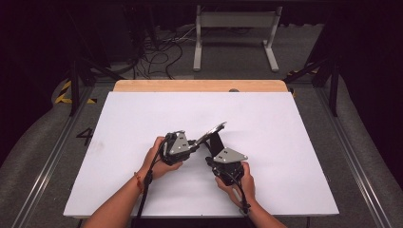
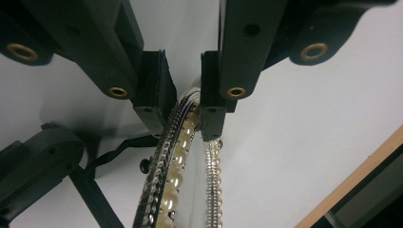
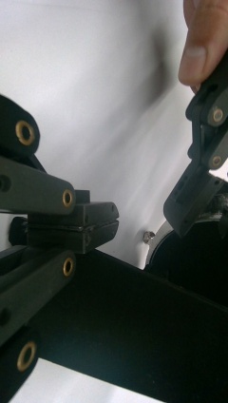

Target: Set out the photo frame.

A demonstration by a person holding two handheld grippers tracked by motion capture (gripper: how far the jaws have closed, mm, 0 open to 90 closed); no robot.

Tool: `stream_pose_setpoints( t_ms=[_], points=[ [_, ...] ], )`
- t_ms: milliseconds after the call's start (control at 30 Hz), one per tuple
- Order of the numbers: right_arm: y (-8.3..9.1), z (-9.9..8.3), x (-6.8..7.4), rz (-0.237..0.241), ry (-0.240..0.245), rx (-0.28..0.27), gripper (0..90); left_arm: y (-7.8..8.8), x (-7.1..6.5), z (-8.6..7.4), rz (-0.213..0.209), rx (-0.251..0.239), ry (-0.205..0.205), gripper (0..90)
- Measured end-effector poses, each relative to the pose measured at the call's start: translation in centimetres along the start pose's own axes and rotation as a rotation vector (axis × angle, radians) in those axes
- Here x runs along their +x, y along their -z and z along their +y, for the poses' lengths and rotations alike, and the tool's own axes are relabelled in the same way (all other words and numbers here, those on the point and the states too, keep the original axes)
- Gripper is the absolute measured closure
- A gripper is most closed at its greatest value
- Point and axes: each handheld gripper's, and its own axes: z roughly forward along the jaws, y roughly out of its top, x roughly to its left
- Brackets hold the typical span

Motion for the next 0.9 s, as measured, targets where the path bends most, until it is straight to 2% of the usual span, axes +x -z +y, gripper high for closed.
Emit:
stream_pose_setpoints(
  t_ms=[200,333,400,600,900],
  points=[
    [-0.1,-0.4,0.2,0.000,0.020,0.012,90.0,-0.3,0.0,-0.1,0.008,0.004,-0.006,78.0],
    [-0.4,-0.6,0.1,0.000,0.018,0.008,90.0,-0.2,-0.1,0.1,0.019,0.016,-0.032,78.8],
    [-0.3,-0.6,0.0,0.000,0.015,0.010,90.0,-0.1,-0.2,0.1,0.016,0.022,-0.030,79.3],
    [0.2,-0.8,-1.1,-0.004,-0.014,0.000,90.0,0.1,-0.6,0.3,0.022,0.032,-0.063,79.8],
    [0.3,-0.8,-1.3,-0.008,-0.011,0.001,90.0,0.4,-1.1,0.6,0.020,0.043,-0.091,79.5]
  ],
)
